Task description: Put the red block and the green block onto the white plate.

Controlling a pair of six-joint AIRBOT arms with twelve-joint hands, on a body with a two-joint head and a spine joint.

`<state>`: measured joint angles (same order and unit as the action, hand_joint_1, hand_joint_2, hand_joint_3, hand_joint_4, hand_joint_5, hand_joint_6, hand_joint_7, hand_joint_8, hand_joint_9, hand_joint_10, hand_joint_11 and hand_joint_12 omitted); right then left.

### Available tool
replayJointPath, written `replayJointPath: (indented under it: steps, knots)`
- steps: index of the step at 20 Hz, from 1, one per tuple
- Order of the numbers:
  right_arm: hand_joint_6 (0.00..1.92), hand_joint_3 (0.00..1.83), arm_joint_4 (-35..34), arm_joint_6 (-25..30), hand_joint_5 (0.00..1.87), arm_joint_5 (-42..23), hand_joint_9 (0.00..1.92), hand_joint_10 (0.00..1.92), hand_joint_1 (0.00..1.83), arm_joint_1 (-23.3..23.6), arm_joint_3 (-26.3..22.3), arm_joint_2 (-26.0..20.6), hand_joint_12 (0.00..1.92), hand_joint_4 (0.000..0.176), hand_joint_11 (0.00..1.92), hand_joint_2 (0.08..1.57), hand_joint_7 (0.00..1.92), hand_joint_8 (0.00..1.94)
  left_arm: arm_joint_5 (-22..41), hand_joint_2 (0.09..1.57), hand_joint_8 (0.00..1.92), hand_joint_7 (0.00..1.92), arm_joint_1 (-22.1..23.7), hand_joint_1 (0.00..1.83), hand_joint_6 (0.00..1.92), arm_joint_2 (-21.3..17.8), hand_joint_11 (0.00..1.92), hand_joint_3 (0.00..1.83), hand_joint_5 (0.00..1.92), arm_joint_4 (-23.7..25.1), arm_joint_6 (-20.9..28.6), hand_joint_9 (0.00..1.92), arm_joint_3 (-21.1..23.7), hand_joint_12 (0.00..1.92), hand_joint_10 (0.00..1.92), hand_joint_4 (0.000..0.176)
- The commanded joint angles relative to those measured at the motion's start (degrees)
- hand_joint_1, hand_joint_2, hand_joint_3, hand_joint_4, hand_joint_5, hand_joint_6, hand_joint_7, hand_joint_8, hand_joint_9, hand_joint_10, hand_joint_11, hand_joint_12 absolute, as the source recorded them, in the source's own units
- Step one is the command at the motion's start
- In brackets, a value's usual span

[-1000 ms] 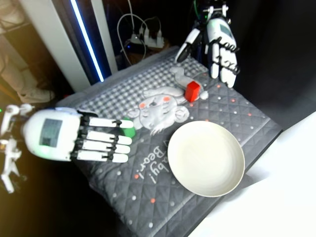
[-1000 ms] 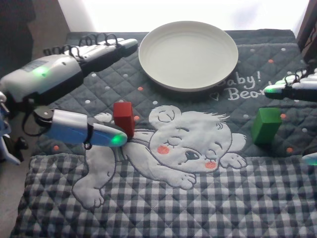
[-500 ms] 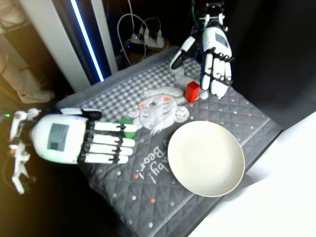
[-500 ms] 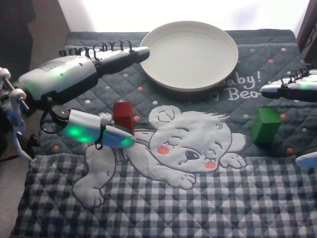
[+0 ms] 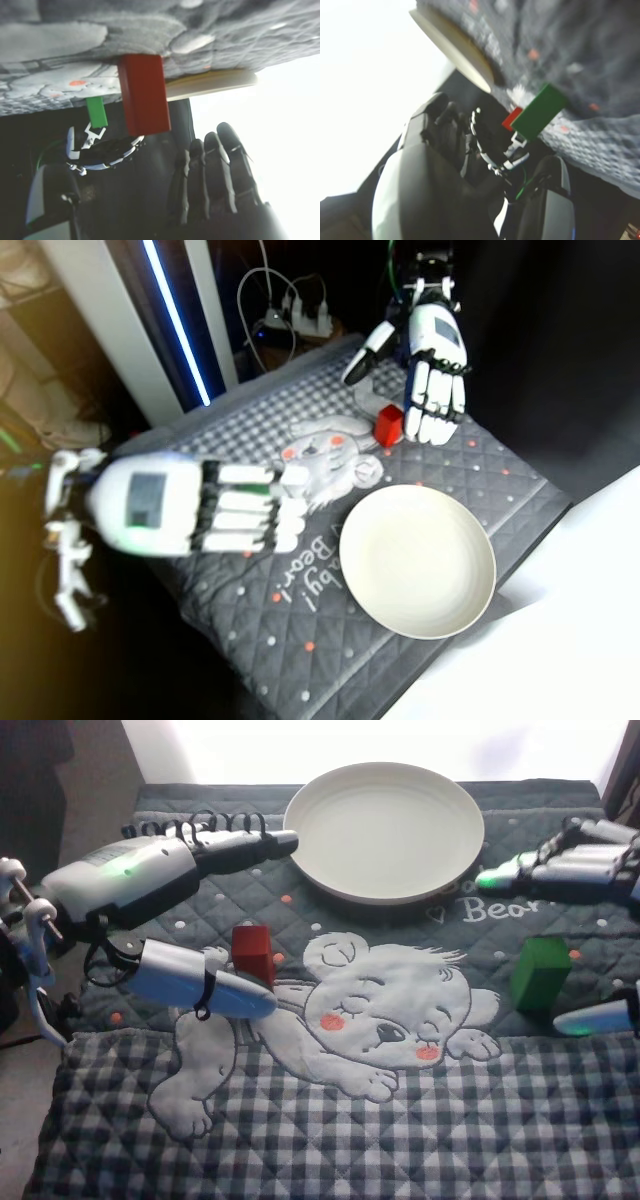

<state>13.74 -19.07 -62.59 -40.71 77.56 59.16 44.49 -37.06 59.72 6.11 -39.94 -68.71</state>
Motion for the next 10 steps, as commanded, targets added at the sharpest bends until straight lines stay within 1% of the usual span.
replayJointPath:
  steps: [1,2,3,4,6,7,8,9,10]
  knots:
    - [0.01,0.00,-2.40,0.39,0.30,-5.94,0.37,0.00,0.87,0.19,0.70,-0.36,0.85,0.164,0.03,0.87,0.38,0.00,7.04,0.82,0.00,0.24,0.68,0.69,0.00,-0.14,0.00,0.00,0.21,-0.39,0.28,0.24,-0.20,0.82,0.01,0.014]
    - [0.00,0.00,-2.38,0.39,0.32,-5.65,0.37,0.00,0.88,0.21,1.00,0.05,0.79,0.144,0.08,0.87,0.38,0.00,6.80,0.84,0.01,0.27,0.68,0.66,0.00,-0.14,0.00,0.00,0.23,-0.38,0.28,0.27,-0.24,0.85,0.01,0.000]
    - [0.00,0.00,-2.37,0.39,0.37,-5.46,0.40,0.00,0.93,0.22,1.26,0.34,0.76,0.125,0.12,0.87,0.42,0.00,6.59,0.86,0.01,0.32,0.68,0.69,0.00,-0.09,0.03,0.00,0.29,-0.37,0.27,0.32,-0.29,0.84,0.01,0.000]
    - [0.01,0.00,-2.36,0.39,0.40,-5.20,0.40,0.00,0.97,0.28,1.54,0.73,0.74,0.126,0.12,0.87,0.43,0.00,6.23,0.88,0.00,0.35,0.69,0.70,0.00,0.27,0.05,0.00,0.33,-0.37,0.27,0.35,-0.54,0.82,0.01,0.000]
    - [0.00,0.00,-2.36,0.39,0.47,-4.90,0.46,0.01,1.01,0.34,1.74,0.99,0.69,0.105,0.20,0.87,0.49,0.00,5.43,0.89,0.00,0.42,0.91,0.79,0.00,1.08,0.10,0.00,0.39,-0.13,0.27,0.41,-1.16,0.78,0.01,0.000]
    - [0.01,0.01,-2.34,0.39,0.50,-4.68,0.49,0.01,1.03,0.38,1.82,1.06,0.69,0.071,0.22,0.89,0.51,0.01,4.73,0.90,0.00,0.50,1.24,0.85,0.00,1.61,0.12,0.00,0.39,0.30,0.27,0.48,-1.58,0.85,0.01,0.013]
    - [0.01,0.01,-2.32,0.39,0.52,-4.48,0.52,0.02,1.03,0.41,1.90,1.10,0.70,0.057,0.25,0.89,0.53,0.01,4.01,0.91,0.01,0.53,1.49,0.89,0.00,2.04,0.12,0.00,0.40,0.70,0.27,0.50,-1.89,0.85,0.01,0.006]
    - [0.00,0.00,-2.31,0.39,0.54,-4.35,0.53,0.01,1.03,0.42,1.96,1.15,0.67,0.061,0.26,0.89,0.54,0.00,3.63,0.91,0.01,0.55,1.59,0.87,0.00,2.24,0.10,0.00,0.40,0.91,0.27,0.50,-2.09,0.85,0.01,0.009]
    - [0.01,0.00,-2.31,0.39,0.57,-4.19,0.56,0.02,1.06,0.46,2.06,1.25,0.68,0.049,0.30,0.90,0.57,0.01,2.96,0.92,0.00,0.59,1.75,0.86,0.00,2.52,0.15,0.00,0.42,1.21,0.27,0.53,-2.36,0.80,0.01,0.003]
